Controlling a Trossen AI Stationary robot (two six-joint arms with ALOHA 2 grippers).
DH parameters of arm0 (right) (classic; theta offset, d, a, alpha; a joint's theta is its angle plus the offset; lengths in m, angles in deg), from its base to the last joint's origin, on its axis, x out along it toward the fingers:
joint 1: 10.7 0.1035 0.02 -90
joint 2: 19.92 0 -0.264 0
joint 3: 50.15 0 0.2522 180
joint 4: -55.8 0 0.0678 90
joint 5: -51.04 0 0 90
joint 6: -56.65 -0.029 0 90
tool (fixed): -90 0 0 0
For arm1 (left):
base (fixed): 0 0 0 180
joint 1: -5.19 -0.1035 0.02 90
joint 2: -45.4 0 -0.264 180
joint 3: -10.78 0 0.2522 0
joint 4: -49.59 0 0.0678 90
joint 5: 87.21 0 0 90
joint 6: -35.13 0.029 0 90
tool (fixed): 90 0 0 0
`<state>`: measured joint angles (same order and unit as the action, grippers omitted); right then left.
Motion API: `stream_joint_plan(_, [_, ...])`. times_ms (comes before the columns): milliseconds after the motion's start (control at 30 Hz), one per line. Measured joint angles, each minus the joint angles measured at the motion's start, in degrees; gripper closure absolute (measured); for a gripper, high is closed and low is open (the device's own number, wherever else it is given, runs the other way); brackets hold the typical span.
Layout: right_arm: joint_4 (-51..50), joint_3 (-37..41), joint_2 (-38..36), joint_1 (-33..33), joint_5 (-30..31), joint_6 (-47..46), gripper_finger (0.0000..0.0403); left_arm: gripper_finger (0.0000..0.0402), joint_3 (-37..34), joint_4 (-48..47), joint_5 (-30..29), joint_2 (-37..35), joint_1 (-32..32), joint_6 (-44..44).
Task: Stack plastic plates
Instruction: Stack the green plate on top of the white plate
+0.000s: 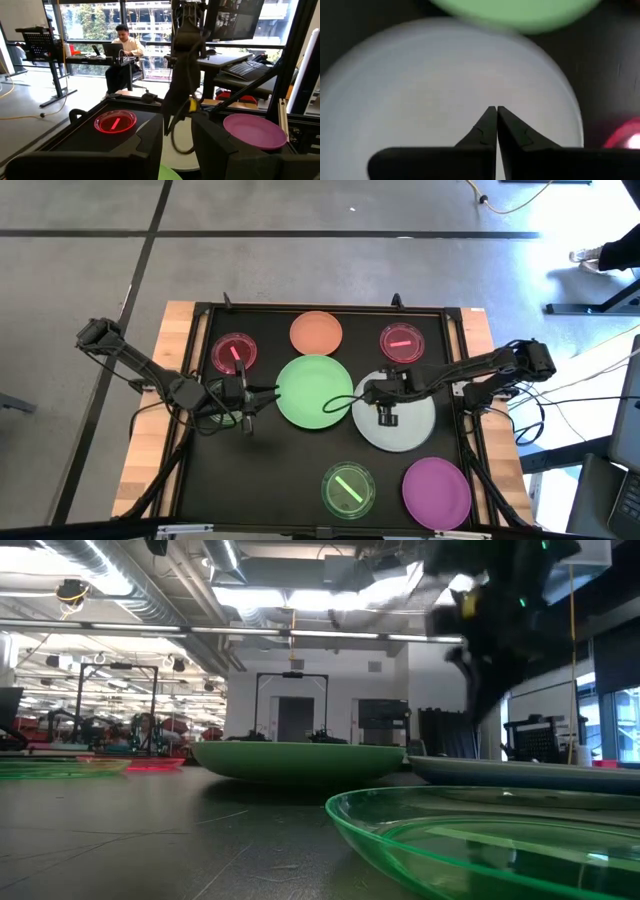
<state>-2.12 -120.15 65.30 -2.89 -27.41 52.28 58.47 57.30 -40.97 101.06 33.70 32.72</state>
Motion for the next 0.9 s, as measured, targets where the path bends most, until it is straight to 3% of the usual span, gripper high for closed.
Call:
stream_joint_plan(133, [12.5,-0.9,-0.2,2.4,-2.6,0.4,0.0397,0.0305,0.0,0.0,0.0,0.0,0.0,0.0])
stream_joint_plan(333, [27.1,0.1,5.2,3.9,-7.1,2.0,0.0389,0.0305,0.0,0.0,0.0,0.0,0.0,-0.1])
stream_joint_plan(667, [35.6,0.1,12.5,3.9,-9.3,6.3,0.0253,0.0305,0.0,0.0,0.0,0.0,0.0,-0.2])
stream_joint_plan(900, [37.3,0.1,15.1,3.9,-13.4,8.0,0.0220,0.0305,0.0,0.0,0.0,0.0,0.0,-0.2])
